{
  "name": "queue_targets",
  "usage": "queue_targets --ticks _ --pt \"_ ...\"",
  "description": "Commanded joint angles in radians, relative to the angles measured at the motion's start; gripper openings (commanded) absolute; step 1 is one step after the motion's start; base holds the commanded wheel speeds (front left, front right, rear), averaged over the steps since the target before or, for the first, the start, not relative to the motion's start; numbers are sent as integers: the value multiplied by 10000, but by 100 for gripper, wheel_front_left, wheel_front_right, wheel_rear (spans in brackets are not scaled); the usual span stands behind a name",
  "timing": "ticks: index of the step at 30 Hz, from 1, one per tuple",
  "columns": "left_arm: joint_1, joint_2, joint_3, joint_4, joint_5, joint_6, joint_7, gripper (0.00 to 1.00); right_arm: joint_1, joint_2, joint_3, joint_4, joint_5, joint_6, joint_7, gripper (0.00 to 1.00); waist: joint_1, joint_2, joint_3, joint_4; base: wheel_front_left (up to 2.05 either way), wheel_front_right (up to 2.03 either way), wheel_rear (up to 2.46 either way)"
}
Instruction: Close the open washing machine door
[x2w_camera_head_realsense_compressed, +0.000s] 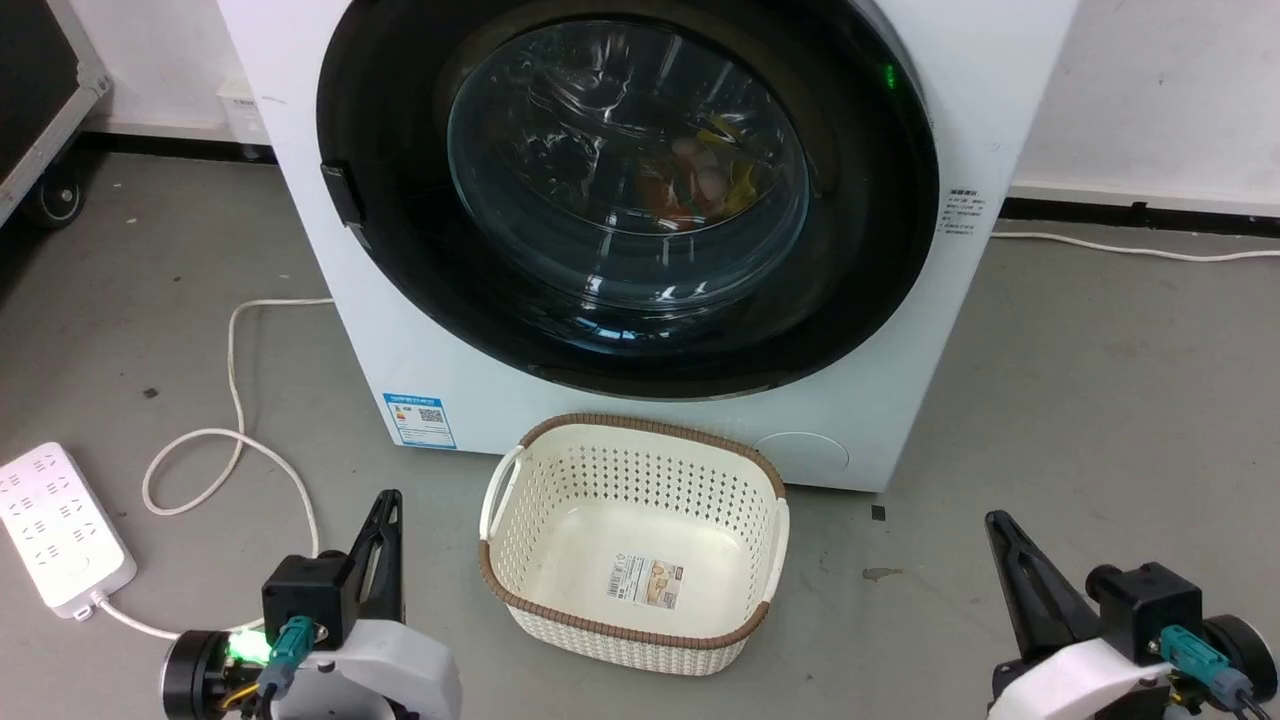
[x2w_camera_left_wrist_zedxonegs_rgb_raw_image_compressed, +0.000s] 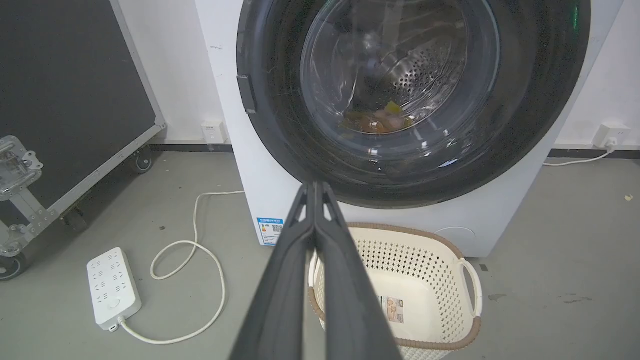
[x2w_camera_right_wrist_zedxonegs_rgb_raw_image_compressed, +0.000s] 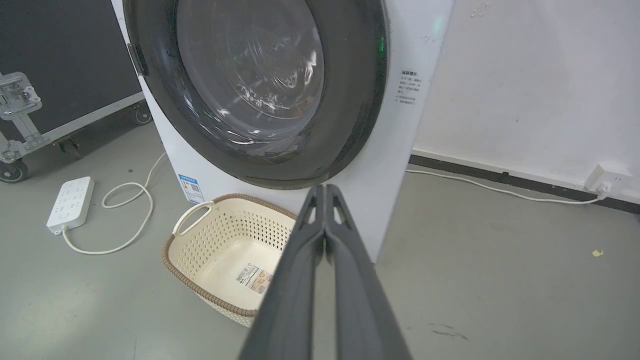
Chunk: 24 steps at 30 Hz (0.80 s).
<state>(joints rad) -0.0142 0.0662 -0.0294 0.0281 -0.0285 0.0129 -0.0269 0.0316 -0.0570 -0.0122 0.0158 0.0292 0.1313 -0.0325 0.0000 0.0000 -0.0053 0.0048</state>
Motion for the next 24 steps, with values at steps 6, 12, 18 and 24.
queue_targets --ticks 6,12,18,24 --pt "132 -98 151 -150 161 -90 123 0 -224 63 65 -109 -167 -5 162 0 0 0 22 -20 0 0 0" --pt "140 -143 255 -245 251 -119 230 0 -291 67 106 -145 -258 -5 281 0 0 0 44 -40 0 0 0" --pt "142 -160 294 -281 285 -129 269 0 -316 68 122 -158 -292 -6 325 0 0 0 53 -48 0 0 0" --pt "142 -160 294 -281 285 -129 269 0 -316 68 122 -158 -292 -6 325 0 0 0 53 -48 0 0 0"
